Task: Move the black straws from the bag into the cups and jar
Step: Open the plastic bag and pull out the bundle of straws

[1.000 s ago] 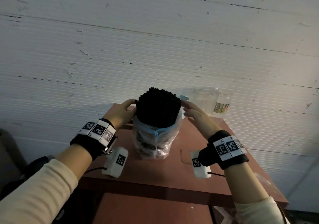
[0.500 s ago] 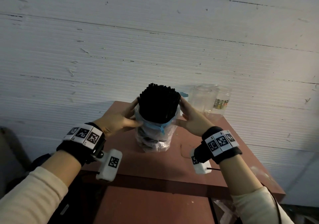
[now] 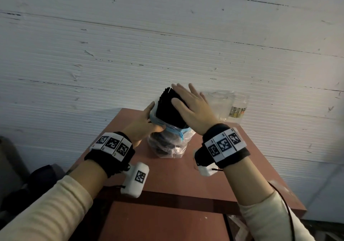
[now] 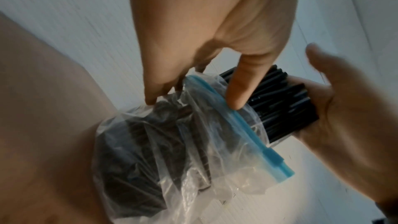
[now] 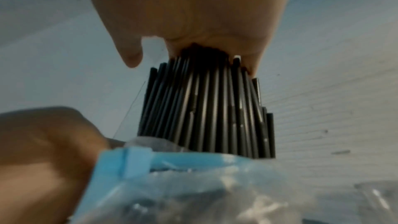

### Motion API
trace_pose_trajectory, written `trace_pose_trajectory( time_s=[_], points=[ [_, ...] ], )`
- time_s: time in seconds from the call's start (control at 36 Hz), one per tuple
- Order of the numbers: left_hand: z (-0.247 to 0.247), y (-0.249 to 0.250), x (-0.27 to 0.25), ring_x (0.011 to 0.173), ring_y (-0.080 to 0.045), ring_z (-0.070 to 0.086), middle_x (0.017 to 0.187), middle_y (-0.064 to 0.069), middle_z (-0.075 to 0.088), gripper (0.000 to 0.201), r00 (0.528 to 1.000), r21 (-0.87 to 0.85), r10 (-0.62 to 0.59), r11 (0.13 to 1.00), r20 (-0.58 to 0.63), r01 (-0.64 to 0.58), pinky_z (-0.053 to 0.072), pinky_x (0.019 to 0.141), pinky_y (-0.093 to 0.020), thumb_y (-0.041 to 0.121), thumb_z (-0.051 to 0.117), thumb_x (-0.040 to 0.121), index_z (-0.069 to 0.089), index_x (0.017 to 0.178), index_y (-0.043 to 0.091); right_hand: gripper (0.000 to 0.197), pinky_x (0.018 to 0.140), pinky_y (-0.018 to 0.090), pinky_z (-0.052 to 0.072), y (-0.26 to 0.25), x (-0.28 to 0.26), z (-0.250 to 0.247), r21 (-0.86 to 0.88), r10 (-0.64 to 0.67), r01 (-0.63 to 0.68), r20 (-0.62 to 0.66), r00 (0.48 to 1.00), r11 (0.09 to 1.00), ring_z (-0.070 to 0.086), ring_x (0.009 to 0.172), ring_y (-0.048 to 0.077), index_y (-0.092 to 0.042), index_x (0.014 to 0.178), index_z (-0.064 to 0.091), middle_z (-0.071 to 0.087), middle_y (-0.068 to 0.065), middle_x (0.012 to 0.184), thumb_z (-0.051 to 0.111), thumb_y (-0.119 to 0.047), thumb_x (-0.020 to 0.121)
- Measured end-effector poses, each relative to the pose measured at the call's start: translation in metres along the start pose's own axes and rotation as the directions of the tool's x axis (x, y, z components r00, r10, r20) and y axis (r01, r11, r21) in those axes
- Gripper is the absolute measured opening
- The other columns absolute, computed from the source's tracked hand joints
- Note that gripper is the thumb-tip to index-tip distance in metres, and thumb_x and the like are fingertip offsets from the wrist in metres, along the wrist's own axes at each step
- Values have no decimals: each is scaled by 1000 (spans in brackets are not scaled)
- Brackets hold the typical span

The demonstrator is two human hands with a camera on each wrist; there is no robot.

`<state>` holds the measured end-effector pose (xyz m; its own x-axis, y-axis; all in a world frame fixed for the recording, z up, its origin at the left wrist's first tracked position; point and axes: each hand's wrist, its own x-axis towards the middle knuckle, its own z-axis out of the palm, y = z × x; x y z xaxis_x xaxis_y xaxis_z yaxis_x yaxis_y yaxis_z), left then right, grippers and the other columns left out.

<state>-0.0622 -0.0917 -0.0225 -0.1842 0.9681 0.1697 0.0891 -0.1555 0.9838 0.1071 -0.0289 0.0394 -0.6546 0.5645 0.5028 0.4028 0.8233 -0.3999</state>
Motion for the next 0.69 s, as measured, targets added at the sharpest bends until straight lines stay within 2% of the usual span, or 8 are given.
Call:
trace_pose_trajectory(
  time_s=[0.14,0.22,0.28,0.31,0.33,0.39,0.53,0.69],
  points=[
    [-2,-2,0,136,-21,44,142,0,53,96,998,-119,-59,991,23,61,41,101,-32,7,62,65,29,149,36,50,110,33,30,-3,3,0,-300,-6,-6,-39,999,954,35,138,11,-41,137,46,44,-16,146,38,-63,93],
    [0,1,2,133,-27,44,137,-9,57,75,997,-215,-74,974,-25,67,43,83,-24,11,53,79,35,148,36,47,98,33,41,-4,2,-4,-322,-54,35,-50,997,946,46,129,13,-45,142,36,46,-16,143,39,-55,96],
    [3,2,4,125,-22,54,140,-19,45,54,995,-193,-69,980,-76,53,44,85,-24,20,46,97,37,146,38,47,101,37,41,-3,2,-2,-286,-106,89,-44,993,954,45,132,16,-50,144,28,40,-13,149,40,-48,98],
    [5,1,4,129,-18,50,145,-15,43,49,995,-164,-62,985,-77,48,42,85,-33,27,44,101,34,147,39,46,106,41,39,-2,2,0,-290,-139,123,-35,990,949,42,135,17,-52,143,28,36,-12,152,38,-44,99],
    [6,-1,5,136,-16,43,150,-8,42,48,997,-146,-50,989,-65,40,41,107,-44,32,42,103,30,149,40,44,109,43,35,0,2,3,-311,-173,157,-24,985,938,39,137,18,-51,142,30,34,-12,153,36,-41,100],
    [10,-3,4,142,-13,34,153,4,39,49,995,-119,-41,992,-95,30,26,119,-41,29,39,105,26,151,38,40,110,41,33,4,1,8,-354,-216,196,-19,976,914,36,139,17,-48,138,41,37,-16,151,33,-38,101],
    [15,-5,7,118,-11,54,136,-6,58,54,966,-73,-40,997,-255,21,39,109,-30,0,43,98,43,143,29,34,109,36,36,12,0,3,-359,-206,184,-24,978,915,37,138,9,-45,132,51,46,-24,141,38,-40,101],
    [22,11,5,109,-11,58,125,-5,63,49,931,-9,13,1000,-364,-17,44,101,-23,-7,47,93,56,135,18,46,114,39,30,15,-3,-7,-461,-182,234,154,971,856,22,145,12,-50,146,19,13,-27,156,23,-50,101]
  ],
)
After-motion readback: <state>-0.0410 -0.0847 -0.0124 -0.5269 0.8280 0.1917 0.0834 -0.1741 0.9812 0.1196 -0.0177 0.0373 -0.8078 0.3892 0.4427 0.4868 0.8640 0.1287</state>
